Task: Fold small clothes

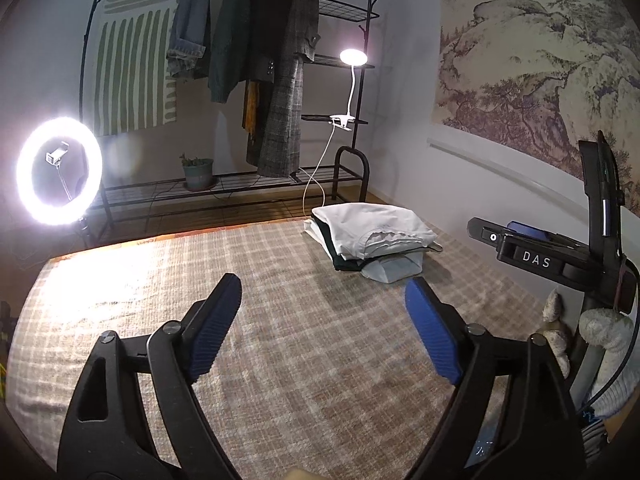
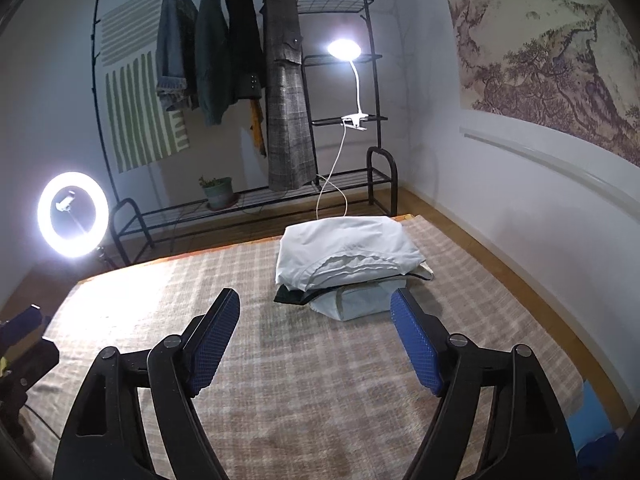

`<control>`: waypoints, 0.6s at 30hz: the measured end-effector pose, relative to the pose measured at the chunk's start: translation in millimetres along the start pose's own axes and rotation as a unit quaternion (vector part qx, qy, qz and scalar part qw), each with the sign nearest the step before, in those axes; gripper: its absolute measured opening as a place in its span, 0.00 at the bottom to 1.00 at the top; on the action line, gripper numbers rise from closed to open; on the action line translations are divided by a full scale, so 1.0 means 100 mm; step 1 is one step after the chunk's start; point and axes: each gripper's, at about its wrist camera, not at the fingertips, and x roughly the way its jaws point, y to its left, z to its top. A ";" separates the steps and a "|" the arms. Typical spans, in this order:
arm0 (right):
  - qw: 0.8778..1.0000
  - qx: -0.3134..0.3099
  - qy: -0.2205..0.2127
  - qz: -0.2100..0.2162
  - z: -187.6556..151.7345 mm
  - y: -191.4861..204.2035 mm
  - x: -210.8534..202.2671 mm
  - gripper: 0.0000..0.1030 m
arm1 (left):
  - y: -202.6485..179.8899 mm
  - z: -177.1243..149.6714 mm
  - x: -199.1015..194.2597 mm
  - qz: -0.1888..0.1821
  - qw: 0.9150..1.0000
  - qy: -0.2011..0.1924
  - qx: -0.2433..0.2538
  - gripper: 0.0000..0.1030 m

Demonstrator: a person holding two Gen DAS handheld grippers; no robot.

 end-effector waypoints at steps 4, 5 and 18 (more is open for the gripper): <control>1.000 -0.002 0.003 -0.001 -0.01 0.02 0.03 0.76 | 0.02 -0.03 0.02 0.004 1.000 0.005 0.001 0.88; 1.000 -0.005 0.003 -0.002 -0.01 0.03 0.03 0.77 | 0.02 -0.03 0.02 0.005 1.000 0.006 0.002 0.89; 1.000 -0.018 0.002 -0.015 -0.05 0.08 0.04 0.80 | 0.00 -0.04 0.02 0.007 1.000 0.002 0.010 0.92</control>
